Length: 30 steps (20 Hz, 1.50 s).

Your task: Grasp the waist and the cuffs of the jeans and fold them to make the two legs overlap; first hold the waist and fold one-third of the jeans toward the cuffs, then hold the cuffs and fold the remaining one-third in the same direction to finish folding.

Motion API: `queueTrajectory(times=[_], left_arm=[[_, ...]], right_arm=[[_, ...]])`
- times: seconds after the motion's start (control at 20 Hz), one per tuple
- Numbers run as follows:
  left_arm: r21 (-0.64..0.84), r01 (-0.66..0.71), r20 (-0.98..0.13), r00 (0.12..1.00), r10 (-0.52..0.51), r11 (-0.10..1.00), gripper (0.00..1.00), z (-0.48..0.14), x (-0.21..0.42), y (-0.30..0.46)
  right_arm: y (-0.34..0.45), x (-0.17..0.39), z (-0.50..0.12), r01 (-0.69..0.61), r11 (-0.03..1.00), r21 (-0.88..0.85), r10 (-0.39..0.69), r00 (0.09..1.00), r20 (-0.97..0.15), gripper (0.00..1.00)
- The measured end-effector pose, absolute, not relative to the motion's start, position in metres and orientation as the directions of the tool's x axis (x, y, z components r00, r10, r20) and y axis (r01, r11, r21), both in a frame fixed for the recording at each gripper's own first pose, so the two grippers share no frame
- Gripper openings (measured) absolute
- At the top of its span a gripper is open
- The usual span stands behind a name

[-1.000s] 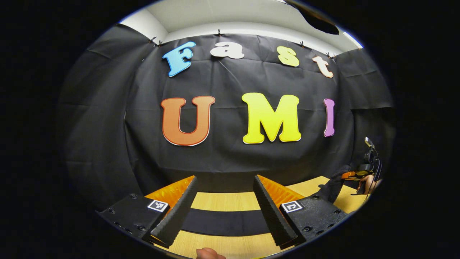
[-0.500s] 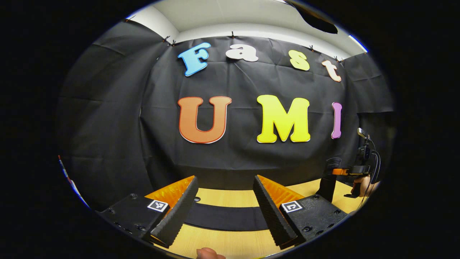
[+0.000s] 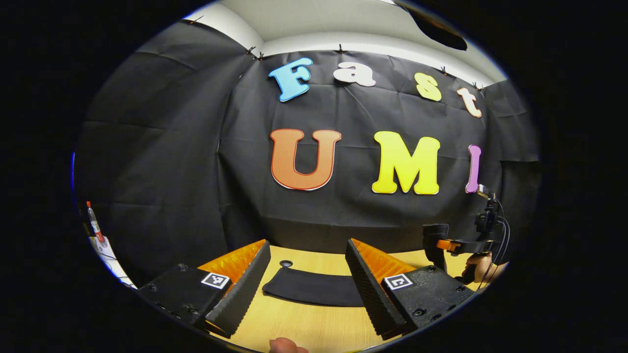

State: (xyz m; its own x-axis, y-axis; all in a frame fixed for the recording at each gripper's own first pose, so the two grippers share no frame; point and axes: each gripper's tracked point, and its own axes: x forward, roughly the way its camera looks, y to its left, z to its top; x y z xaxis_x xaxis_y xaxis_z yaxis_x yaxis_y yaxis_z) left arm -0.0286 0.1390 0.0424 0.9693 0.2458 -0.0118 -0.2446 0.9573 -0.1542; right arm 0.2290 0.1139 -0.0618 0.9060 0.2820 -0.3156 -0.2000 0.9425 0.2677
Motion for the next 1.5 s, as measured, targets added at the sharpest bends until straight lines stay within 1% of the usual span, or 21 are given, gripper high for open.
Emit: queueTrajectory(times=[0.05, 0.25, 0.3, 0.55, 0.8, 0.95, 1.0, 1.1, 1.15, 1.25, 1.35, 1.45, 1.5], left_arm=[[-0.159, -0.244, -0.013, 0.969, 0.245, 0.957, 0.98, 0.043, -0.033, 0.139], [-0.152, -0.263, -0.029, 0.965, 0.262, 0.953, 0.98, 0.037, -0.047, 0.141], [-0.153, -0.262, -0.032, 0.965, 0.261, 0.953, 0.98, 0.036, -0.050, 0.140], [-0.156, -0.283, -0.034, 0.959, 0.281, 0.946, 0.99, 0.036, -0.061, 0.147], [-0.168, -0.302, -0.028, 0.953, 0.302, 0.938, 0.98, 0.039, -0.067, 0.155], [-0.170, -0.304, -0.025, 0.952, 0.304, 0.937, 0.98, 0.041, -0.066, 0.158], [-0.168, -0.303, -0.023, 0.952, 0.304, 0.938, 0.98, 0.043, -0.066, 0.158], [-0.166, -0.304, -0.017, 0.952, 0.306, 0.938, 0.98, 0.047, -0.064, 0.160], [-0.168, -0.302, -0.020, 0.953, 0.303, 0.938, 0.98, 0.045, -0.063, 0.161], [-0.174, -0.300, -0.025, 0.954, 0.300, 0.938, 0.98, 0.044, -0.059, 0.162], [-0.189, -0.294, -0.032, 0.956, 0.293, 0.937, 0.98, 0.042, -0.052, 0.162], [-0.205, -0.288, -0.040, 0.957, 0.286, 0.935, 0.98, 0.038, -0.045, 0.163], [-0.212, -0.285, -0.044, 0.958, 0.282, 0.935, 0.98, 0.037, -0.041, 0.164]], right_arm=[[0.129, 0.225, -0.066, -0.222, 0.938, 0.266, 0.303, 0.899, -0.317, 0.01], [0.176, 0.205, -0.096, -0.284, 0.923, 0.258, 0.363, 0.863, -0.350, 0.00], [0.185, 0.200, -0.105, -0.294, 0.923, 0.249, 0.370, 0.855, -0.364, 0.01], [0.219, 0.184, -0.161, -0.330, 0.923, 0.200, 0.385, 0.805, -0.450, 0.01], [0.232, 0.175, -0.199, -0.349, 0.923, 0.166, 0.383, 0.774, -0.504, 0.01], [0.240, 0.163, -0.224, -0.369, 0.915, 0.165, 0.395, 0.726, -0.563, 0.00], [0.242, 0.161, -0.225, -0.371, 0.913, 0.171, 0.399, 0.722, -0.565, 0.07], [0.245, 0.163, -0.223, -0.375, 0.908, 0.187, 0.411, 0.712, -0.569, 0.15], [0.244, 0.161, -0.222, -0.377, 0.909, 0.179, 0.408, 0.708, -0.576, 0.23], [0.238, 0.161, -0.220, -0.382, 0.913, 0.144, 0.390, 0.711, -0.585, 0.29], [0.248, 0.156, -0.209, -0.419, 0.883, 0.212, 0.461, 0.691, -0.557, 0.63], [0.234, 0.155, -0.192, -0.409, 0.890, 0.199, 0.448, 0.711, -0.542, 0.96], [0.228, 0.156, -0.182, -0.413, 0.889, 0.197, 0.451, 0.719, -0.528, 0.97]])
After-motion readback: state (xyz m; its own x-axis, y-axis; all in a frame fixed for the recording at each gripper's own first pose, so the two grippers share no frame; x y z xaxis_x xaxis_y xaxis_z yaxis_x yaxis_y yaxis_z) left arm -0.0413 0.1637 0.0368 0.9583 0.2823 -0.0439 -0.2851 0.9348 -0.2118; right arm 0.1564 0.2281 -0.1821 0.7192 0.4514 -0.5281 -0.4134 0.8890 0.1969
